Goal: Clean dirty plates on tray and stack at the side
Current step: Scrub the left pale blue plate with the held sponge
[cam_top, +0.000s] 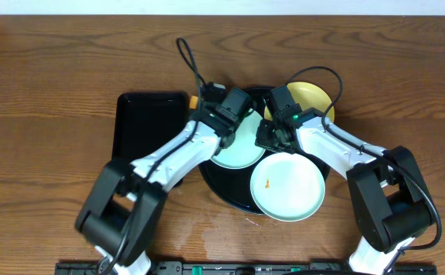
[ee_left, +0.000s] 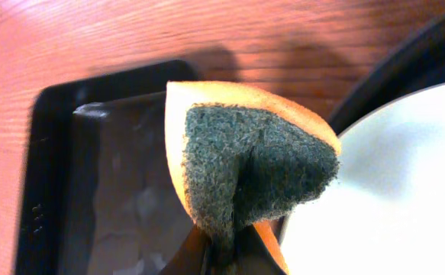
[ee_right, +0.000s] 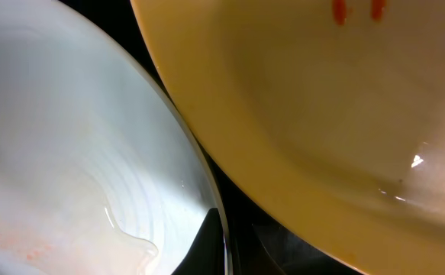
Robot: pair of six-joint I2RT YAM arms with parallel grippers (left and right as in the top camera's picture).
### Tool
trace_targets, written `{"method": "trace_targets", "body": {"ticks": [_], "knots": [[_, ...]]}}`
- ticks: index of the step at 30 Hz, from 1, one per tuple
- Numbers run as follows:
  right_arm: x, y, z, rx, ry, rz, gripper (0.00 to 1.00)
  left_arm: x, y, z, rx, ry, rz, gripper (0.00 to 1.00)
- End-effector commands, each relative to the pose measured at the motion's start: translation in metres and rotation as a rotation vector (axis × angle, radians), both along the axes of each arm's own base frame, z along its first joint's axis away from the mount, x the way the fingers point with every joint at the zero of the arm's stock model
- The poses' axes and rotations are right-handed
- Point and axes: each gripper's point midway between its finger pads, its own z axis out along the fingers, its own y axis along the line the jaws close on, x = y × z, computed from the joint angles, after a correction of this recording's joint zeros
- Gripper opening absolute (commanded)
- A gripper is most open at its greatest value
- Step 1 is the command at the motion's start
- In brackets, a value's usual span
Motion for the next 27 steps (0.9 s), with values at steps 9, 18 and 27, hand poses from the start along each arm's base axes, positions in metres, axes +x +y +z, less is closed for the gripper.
{"method": "trace_targets", "body": {"ticks": [9, 18, 27], "knots": [[-0.001, 0.009, -0.004, -0.003, -0.022, 0.102, 0.01, -0.025, 0.075, 0.033, -0.526, 0.199, 0.189, 0.07], [0.0, 0.009, -0.004, -0.001, -0.026, 0.1, 0.01, -0.033, 0.029, 0.016, -0.637, 0.304, -0.014, 0.07], [-0.001, 0.009, -0.004, -0.003, -0.023, 0.1, 0.01, -0.041, -0.031, 0.012, -0.699, 0.298, -0.036, 0.07]]}}
